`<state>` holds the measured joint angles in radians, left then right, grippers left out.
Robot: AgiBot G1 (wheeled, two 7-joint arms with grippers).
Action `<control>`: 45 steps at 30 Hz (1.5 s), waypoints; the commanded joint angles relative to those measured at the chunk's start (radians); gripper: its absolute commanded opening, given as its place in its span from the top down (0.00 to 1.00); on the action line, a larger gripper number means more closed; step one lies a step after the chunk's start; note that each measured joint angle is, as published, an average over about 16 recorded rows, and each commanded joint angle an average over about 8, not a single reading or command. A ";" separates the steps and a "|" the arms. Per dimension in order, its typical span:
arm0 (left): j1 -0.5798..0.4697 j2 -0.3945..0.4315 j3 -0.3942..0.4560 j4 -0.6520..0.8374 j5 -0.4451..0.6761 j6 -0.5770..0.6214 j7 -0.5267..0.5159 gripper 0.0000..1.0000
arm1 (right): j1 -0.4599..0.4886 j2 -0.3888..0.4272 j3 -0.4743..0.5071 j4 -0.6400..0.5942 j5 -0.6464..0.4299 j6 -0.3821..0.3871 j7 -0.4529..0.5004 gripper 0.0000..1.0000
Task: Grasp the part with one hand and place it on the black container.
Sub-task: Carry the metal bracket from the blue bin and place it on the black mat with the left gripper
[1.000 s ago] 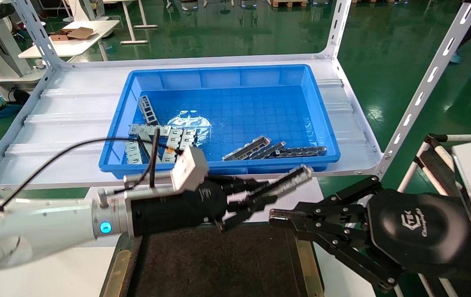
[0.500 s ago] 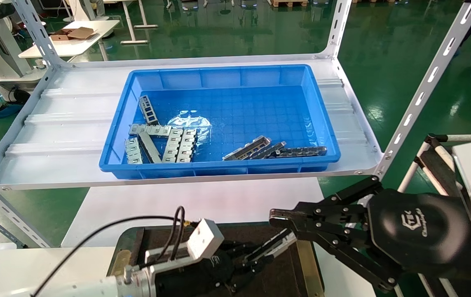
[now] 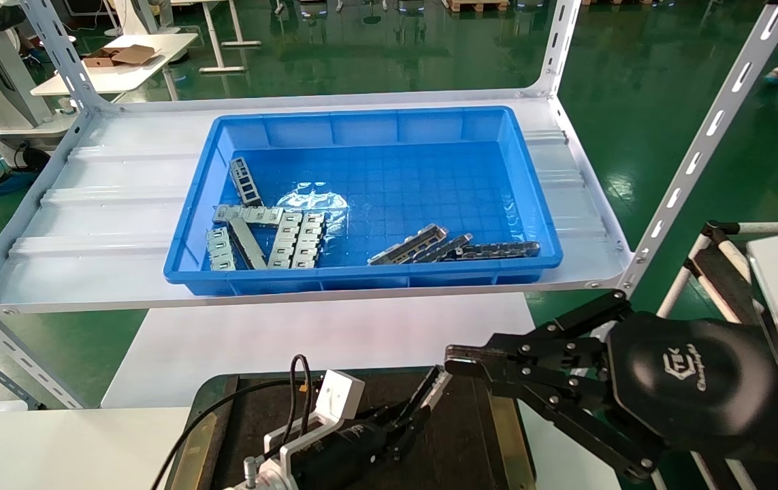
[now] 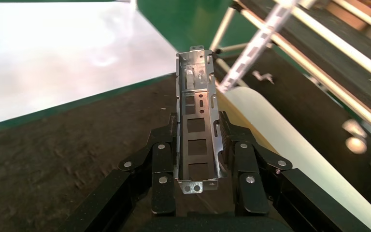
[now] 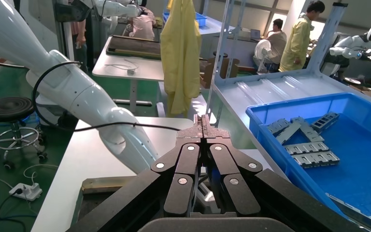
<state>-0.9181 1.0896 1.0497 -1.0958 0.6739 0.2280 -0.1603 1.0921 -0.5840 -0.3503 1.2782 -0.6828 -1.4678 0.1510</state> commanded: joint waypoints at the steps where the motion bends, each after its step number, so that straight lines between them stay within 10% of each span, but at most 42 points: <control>1: 0.009 0.019 0.007 -0.002 -0.003 -0.059 -0.018 1.00 | 0.000 0.000 0.000 0.000 0.000 0.000 0.000 1.00; 21: 0.018 0.161 0.103 0.018 -0.088 -0.454 -0.100 1.00 | 0.000 0.000 0.000 0.000 0.000 0.000 0.000 1.00; 45: 0.032 0.253 0.114 0.069 -0.109 -0.622 -0.126 1.00 | 0.000 0.000 -0.001 0.000 0.001 0.000 0.000 1.00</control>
<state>-0.8873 1.3424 1.1639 -1.0253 0.5659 -0.3936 -0.2874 1.0923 -0.5836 -0.3512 1.2782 -0.6822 -1.4675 0.1505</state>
